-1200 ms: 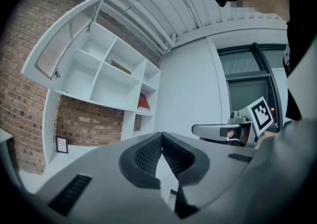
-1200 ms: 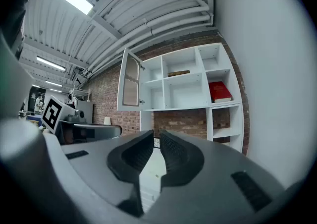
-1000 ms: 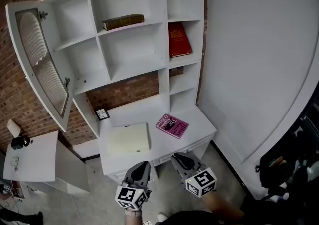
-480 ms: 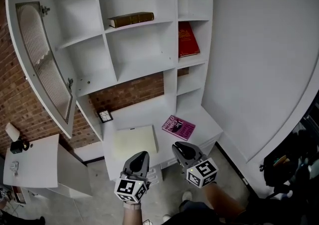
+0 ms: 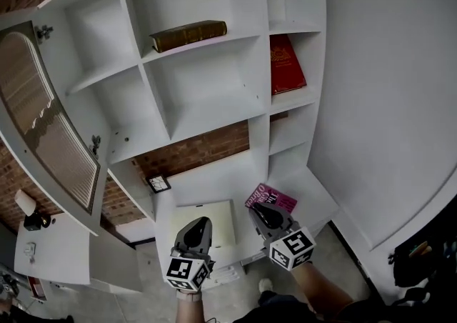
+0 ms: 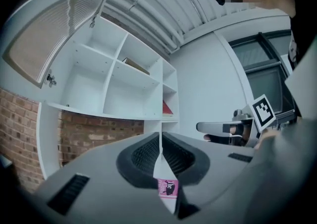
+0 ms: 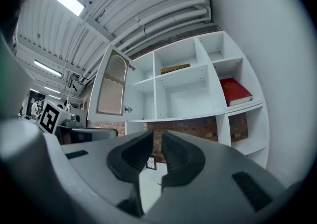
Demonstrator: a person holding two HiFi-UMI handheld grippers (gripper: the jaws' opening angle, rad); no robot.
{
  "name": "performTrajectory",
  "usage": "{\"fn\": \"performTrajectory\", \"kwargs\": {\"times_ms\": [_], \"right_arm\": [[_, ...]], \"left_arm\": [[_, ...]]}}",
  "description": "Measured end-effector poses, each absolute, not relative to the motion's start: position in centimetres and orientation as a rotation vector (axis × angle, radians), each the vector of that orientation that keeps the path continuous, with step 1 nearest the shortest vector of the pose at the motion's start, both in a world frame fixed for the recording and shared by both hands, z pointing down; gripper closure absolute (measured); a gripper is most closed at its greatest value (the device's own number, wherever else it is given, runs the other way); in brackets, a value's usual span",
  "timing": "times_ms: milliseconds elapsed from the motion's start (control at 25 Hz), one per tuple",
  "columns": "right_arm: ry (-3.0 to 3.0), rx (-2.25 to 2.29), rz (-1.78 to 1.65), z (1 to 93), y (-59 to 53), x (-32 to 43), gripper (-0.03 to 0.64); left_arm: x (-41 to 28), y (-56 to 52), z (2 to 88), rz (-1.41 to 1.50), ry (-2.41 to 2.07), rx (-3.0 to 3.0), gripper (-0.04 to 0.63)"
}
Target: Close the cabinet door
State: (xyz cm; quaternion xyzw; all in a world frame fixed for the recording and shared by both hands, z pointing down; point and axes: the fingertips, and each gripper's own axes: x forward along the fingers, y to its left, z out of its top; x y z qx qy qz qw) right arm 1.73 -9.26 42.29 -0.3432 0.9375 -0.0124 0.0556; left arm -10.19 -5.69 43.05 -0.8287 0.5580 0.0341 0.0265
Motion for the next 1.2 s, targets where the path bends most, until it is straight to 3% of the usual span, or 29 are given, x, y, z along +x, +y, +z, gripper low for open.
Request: {"fn": "performTrajectory", "kwargs": {"times_ms": [600, 1200], "right_arm": [[2.885, -0.753, -0.049, 39.9, -24.0, -1.9, 0.561], [2.948, -0.32, -0.061, 37.7, -21.6, -14.3, 0.561]], "left_arm": [[-12.8, -19.8, 39.9, 0.093, 1.924, -2.357, 0.584], [-23.2, -14.8, 39.2, 0.078, 2.202, -2.048, 0.584]]}}
